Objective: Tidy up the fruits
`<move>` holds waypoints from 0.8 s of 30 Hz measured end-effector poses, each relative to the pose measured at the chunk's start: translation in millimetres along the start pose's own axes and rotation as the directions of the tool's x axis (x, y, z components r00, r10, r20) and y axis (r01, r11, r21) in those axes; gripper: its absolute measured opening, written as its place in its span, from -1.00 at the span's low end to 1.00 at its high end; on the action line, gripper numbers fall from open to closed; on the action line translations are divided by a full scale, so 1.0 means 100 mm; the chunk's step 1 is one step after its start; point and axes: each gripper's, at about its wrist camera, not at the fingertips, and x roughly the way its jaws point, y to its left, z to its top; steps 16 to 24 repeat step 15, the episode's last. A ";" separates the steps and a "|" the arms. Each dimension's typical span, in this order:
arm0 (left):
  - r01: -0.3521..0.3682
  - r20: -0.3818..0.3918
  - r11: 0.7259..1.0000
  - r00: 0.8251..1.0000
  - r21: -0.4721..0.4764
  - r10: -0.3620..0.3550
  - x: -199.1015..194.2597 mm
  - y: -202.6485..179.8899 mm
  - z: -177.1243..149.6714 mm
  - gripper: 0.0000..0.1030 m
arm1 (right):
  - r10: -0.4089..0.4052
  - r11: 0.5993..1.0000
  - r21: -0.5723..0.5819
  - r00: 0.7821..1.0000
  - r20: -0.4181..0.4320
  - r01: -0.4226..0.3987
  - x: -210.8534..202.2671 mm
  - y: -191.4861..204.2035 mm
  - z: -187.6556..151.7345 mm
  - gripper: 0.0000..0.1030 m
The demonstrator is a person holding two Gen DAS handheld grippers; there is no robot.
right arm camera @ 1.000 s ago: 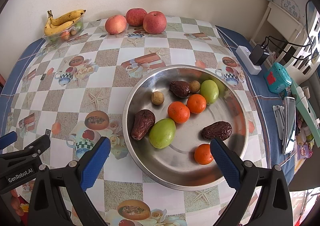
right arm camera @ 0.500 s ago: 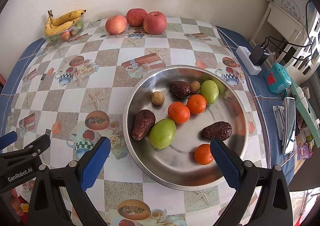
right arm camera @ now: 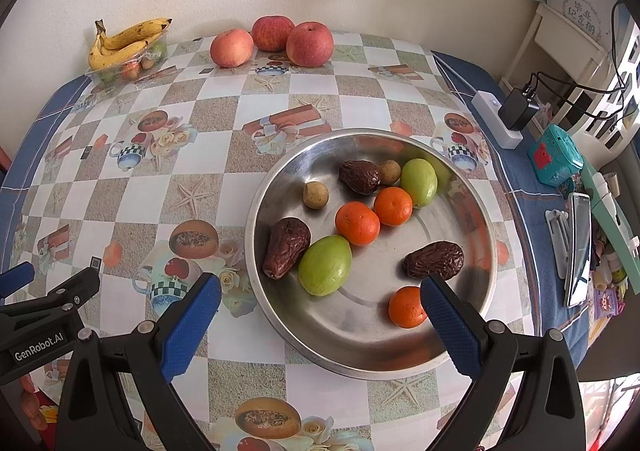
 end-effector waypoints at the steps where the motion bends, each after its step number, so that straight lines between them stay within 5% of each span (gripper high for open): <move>1: 0.000 -0.001 1.000 1.000 -0.002 0.000 0.00 0.00 0.00 1.00 | 0.000 1.000 0.000 1.000 0.000 0.000 0.00 0.00 0.00 0.94; 24: 0.001 0.003 1.000 1.000 0.004 -0.001 -0.02 -0.04 -0.01 1.00 | 0.000 1.000 0.000 1.000 -0.004 0.000 0.01 -0.01 -0.01 0.94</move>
